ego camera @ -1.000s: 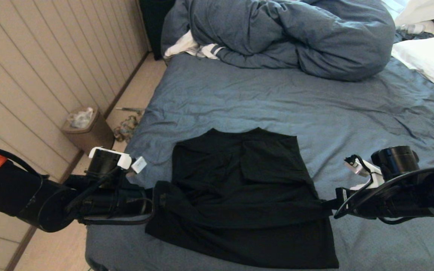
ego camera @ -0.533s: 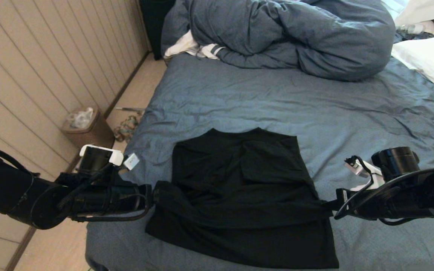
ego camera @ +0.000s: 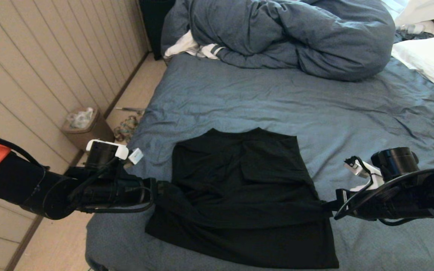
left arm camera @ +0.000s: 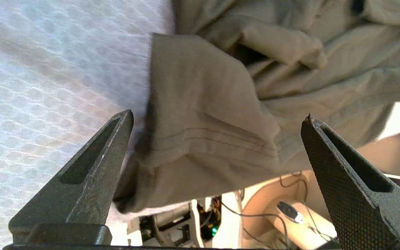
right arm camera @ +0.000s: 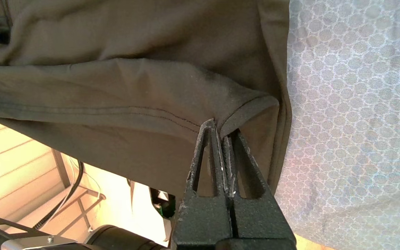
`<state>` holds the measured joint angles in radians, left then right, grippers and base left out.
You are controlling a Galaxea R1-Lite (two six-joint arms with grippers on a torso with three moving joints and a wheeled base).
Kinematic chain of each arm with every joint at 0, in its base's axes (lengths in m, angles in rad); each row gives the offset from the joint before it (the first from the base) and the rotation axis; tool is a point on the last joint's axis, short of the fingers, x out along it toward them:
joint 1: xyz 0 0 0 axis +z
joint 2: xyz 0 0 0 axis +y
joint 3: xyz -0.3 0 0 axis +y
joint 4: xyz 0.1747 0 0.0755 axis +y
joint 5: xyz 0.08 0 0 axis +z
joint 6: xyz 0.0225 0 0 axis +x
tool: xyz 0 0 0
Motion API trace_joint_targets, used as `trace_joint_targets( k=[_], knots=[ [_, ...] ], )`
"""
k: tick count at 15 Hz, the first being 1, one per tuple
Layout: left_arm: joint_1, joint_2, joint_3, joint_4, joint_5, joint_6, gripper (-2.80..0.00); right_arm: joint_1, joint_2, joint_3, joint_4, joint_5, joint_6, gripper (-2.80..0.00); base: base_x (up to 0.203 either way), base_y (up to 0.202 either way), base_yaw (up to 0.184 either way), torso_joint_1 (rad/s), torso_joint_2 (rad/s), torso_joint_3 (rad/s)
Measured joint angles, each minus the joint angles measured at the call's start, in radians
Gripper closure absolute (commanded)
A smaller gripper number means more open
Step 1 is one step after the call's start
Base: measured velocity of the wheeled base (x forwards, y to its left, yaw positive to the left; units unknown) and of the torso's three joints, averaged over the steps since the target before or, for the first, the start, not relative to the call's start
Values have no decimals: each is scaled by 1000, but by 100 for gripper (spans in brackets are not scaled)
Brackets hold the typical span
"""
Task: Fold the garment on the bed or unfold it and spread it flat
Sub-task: Fold the black T-shirt
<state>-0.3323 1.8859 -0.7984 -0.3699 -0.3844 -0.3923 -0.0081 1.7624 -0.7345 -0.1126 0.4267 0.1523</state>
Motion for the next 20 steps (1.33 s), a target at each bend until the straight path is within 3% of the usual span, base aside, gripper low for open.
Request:
trace_joint_targets(
  k=[8,15,20],
  knots=[
    [-34,-55,-5,94,-93,-5,-280,-2,15,0,0,-1,-18,0,0,0,0,0,0,0],
    [-57,-5,-18,69,-93,-4,-280,-4,17,1,0,-1,-18,0,0,0,0,0,0,0],
    [-6,20,-20,44,-86,2,-280,-1,17,7,0,0,-18,0,0,0,0,0,0,0]
  ],
)
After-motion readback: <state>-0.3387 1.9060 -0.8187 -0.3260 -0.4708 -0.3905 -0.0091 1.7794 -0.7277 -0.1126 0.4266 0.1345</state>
